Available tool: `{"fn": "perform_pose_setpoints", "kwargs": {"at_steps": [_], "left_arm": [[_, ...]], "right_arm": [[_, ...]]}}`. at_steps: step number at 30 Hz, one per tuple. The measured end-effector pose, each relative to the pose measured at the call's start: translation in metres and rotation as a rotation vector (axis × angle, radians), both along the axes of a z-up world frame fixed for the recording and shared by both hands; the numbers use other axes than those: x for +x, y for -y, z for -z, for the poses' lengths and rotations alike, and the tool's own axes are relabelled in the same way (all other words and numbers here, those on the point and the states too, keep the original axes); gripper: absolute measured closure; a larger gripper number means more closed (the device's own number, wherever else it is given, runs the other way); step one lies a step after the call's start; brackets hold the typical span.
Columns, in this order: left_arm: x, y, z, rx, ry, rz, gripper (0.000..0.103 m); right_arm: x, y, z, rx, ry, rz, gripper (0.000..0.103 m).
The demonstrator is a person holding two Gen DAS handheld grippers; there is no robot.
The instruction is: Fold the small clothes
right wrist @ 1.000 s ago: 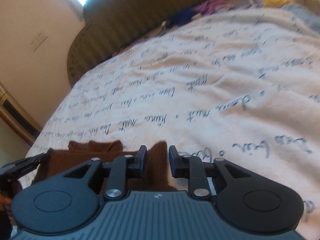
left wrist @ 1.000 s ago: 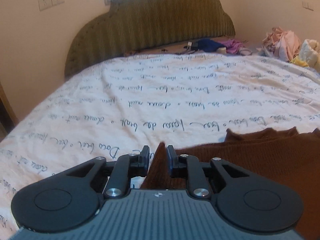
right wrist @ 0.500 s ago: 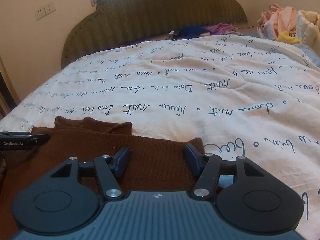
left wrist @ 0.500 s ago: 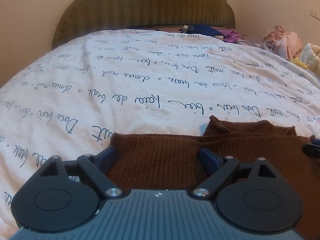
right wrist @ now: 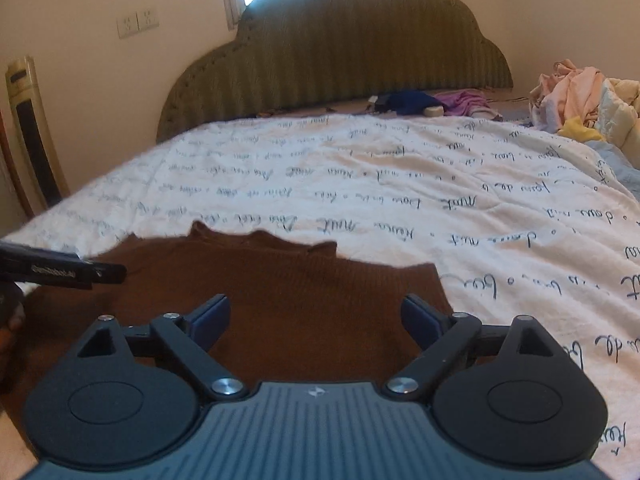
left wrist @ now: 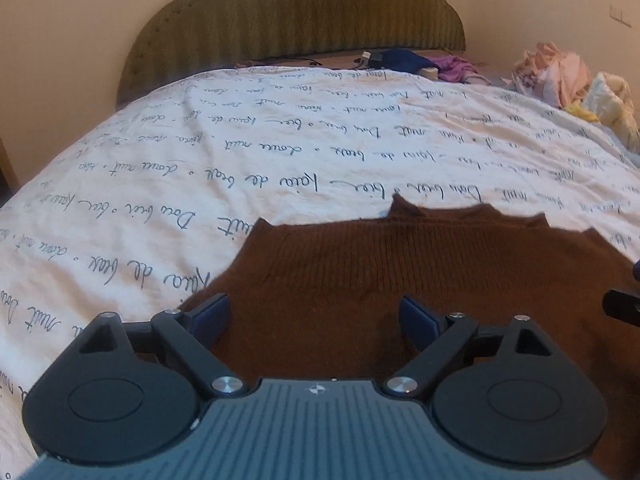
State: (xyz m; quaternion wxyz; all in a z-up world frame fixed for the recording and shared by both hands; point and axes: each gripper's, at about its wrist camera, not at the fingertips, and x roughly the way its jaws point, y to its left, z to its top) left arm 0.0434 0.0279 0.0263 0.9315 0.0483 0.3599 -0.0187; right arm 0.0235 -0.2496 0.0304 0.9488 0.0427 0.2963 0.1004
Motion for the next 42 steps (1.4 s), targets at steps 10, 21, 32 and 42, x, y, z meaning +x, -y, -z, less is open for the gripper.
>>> {"fn": "perform_pose_setpoints", "kwargs": {"at_steps": [10,21,32,42], "left_arm": [[0.007,-0.009,0.026,-0.009,0.014,-0.01,0.0],[0.005,-0.009,0.026,-0.015,0.021,-0.012,0.0],[-0.049,-0.013,-0.003,-0.033,0.12,0.011,0.01],[-0.073,-0.021,0.005,-0.037,0.095,0.054,0.012]], "right_arm": [[0.011,0.01,0.027,0.009,-0.065,0.019,0.008],[-0.008,-0.008,0.027,-0.135,-0.057,0.061,0.0],[-0.042,0.003,-0.005,0.006,0.03,0.087,0.0],[-0.055,-0.012,0.017,-0.06,-0.041,-0.039,0.0]]}}
